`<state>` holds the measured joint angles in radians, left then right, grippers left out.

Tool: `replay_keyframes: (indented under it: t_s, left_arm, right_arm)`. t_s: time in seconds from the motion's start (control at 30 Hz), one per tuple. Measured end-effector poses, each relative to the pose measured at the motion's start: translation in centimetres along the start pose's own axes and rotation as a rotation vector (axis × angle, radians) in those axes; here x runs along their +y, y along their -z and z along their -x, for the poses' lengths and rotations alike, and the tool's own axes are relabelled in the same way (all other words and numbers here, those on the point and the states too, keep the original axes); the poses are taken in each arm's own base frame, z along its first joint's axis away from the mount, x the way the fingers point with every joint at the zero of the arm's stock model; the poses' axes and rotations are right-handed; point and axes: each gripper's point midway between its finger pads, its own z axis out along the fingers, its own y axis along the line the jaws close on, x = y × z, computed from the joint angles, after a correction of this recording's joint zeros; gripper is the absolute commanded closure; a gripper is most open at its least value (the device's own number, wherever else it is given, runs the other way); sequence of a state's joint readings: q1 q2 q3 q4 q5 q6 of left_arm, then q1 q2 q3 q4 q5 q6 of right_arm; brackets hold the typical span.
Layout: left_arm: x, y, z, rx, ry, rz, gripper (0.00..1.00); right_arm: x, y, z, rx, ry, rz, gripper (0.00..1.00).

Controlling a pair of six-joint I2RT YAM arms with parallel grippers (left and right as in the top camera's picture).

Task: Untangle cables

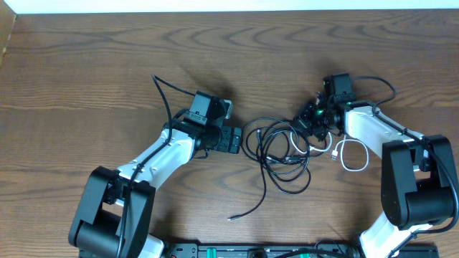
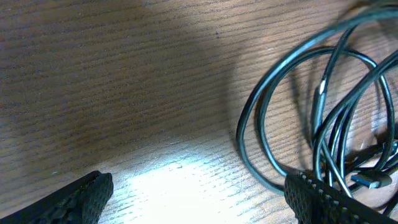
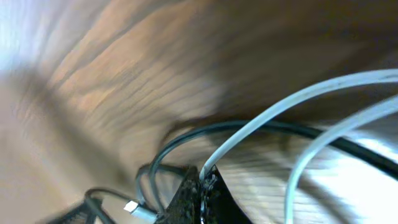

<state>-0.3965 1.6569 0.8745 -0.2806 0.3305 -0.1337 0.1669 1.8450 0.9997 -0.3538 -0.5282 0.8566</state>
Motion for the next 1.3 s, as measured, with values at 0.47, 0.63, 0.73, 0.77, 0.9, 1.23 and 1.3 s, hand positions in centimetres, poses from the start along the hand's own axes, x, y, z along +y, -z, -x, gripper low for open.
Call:
replay_keyframes:
  t_s: [0.47,0.63,0.73,0.77,0.9,1.23,1.3]
  left_arm:
    - [0.0,0.0,0.0,0.0,0.0,0.0,0.07]
    - [0.0,0.0,0.0,0.0,0.0,0.0,0.07]
    - [0.0,0.0,0.0,0.001,0.0,0.0,0.07]
    - [0.0,0.0,-0.1,0.003,0.001,0.001,0.07]
    - [0.0,0.0,-0.1,0.006,0.002,0.001,0.07]
    - [0.0,0.0,-0.2,0.007,0.002,0.001,0.07]
    - [0.0,0.0,-0.2,0.008,0.002,0.002,0.07]
  right_arm:
    - [9.7,13.8,-3.7,-0.221,0.515,0.277,0.99]
    - [11.0,17.2,-5.2,-0.292,0.606,0.325,0.99]
    - [11.5,18.5,-5.8,-0.325,0.652,0.345,0.99]
    - [11.6,18.9,-6.0,-0.337,0.669,0.349,0.99]
    - [10.9,19.6,-6.2,-0.368,0.684,0.309,0.99]
    - [2.7,18.6,-4.0,-0.412,0.524,-0.102,0.99]
    - [0.4,18.8,-3.4,-0.433,0.48,-0.216,0.94]
